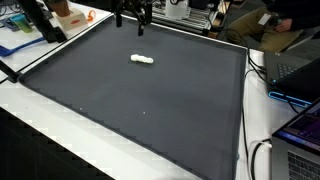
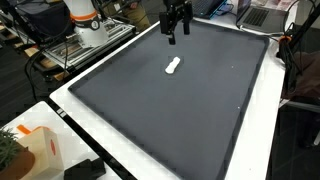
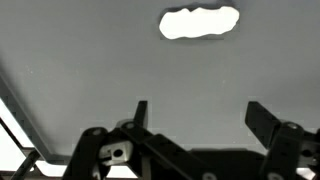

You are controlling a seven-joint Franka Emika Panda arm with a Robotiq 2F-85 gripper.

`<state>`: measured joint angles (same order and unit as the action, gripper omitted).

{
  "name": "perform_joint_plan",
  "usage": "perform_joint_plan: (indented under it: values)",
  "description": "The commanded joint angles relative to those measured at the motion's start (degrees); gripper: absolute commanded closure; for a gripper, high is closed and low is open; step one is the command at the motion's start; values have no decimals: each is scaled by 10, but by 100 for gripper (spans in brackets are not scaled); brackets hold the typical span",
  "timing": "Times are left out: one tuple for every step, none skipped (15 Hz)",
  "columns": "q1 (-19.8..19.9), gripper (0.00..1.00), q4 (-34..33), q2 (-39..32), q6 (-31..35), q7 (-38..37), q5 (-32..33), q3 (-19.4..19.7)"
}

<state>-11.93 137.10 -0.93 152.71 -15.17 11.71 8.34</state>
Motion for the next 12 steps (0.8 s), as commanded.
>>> perform_joint_plan:
  values:
    - [37, 0, -31, -1, -79, -19, 4, -50]
    - [42, 0, -46, -6, -105, 13, -26, -60]
    - [46, 0, -59, -10, -128, 36, -44, -67]
    - [51, 0, -74, -13, -151, 53, -60, -72]
    - [55, 0, -87, -16, -172, 65, -71, -76]
    - [59, 0, -103, -21, -197, 73, -80, -78]
    - [63, 0, -117, -27, -217, 77, -87, -79]
    - [67, 0, -132, -34, -231, 79, -92, -79]
    - [65, 0, -102, -14, -201, 60, -73, -84]
    - [67, 0, -111, -17, -205, 62, -74, -84]
    - [69, 0, -112, -18, -205, 62, -74, -85]
    - [69, 0, -112, -17, -205, 62, -74, -86]
